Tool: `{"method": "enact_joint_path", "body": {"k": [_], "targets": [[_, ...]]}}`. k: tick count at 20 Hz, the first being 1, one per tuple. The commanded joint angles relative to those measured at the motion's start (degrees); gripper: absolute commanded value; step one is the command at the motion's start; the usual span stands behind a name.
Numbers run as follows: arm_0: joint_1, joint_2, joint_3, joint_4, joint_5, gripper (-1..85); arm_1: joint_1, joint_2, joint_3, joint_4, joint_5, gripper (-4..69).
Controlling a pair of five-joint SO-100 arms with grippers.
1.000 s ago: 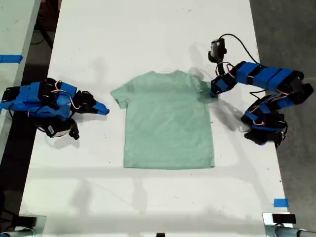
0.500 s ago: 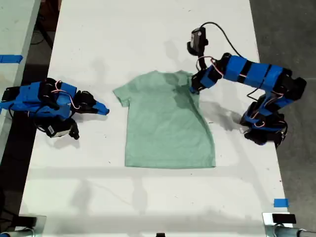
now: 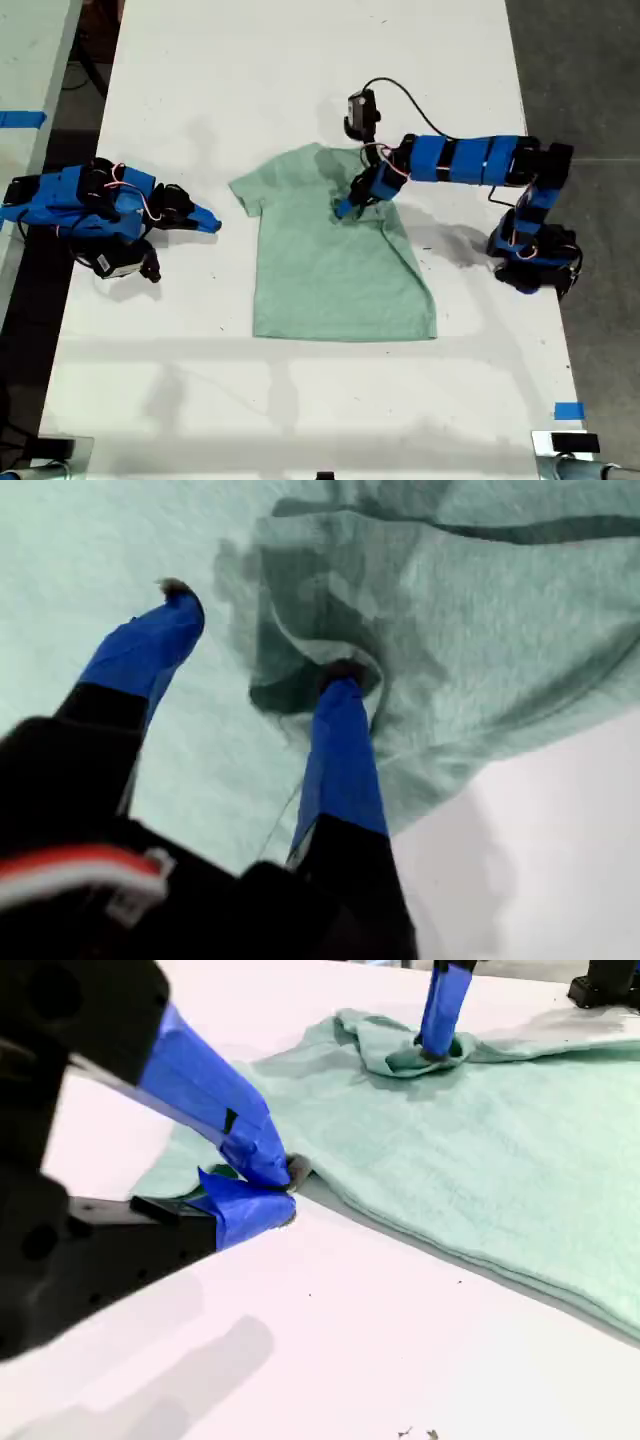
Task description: Fold t shirt
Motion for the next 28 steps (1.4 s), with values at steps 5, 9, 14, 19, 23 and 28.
{"method": "enact_joint_path", "body": {"k": [5, 9, 14, 19, 23, 28], "targets": [[-0.9, 0.5, 0.9, -0.3, 0.3, 0.0, 1.7, 43.2, 14.7, 13.4, 1.7, 19.6], [-0.8, 0.5, 0.8, -0.3, 0.3, 0.0, 3.0, 82.1, 56.2, 9.9, 8.4, 9.9], [-0.9, 0.5, 0.8, -0.6, 0.1, 0.0, -0.4, 107.9, 76.1, 13.3, 17.1, 4.9], [-0.4, 0.5, 0.8, -0.7, -0.3, 0.0, -0.2, 108.8, 76.3, 13.9, 17.5, 5.2], [-0.6, 0.5, 0.9, -0.8, -0.3, 0.0, -0.3, 108.8, 76.2, 14.2, 17.8, 6.9], [-0.7, 0.5, 0.9, -0.8, -0.3, 0.0, -0.1, 108.5, 75.7, 14.2, 17.6, 6.9]]}}
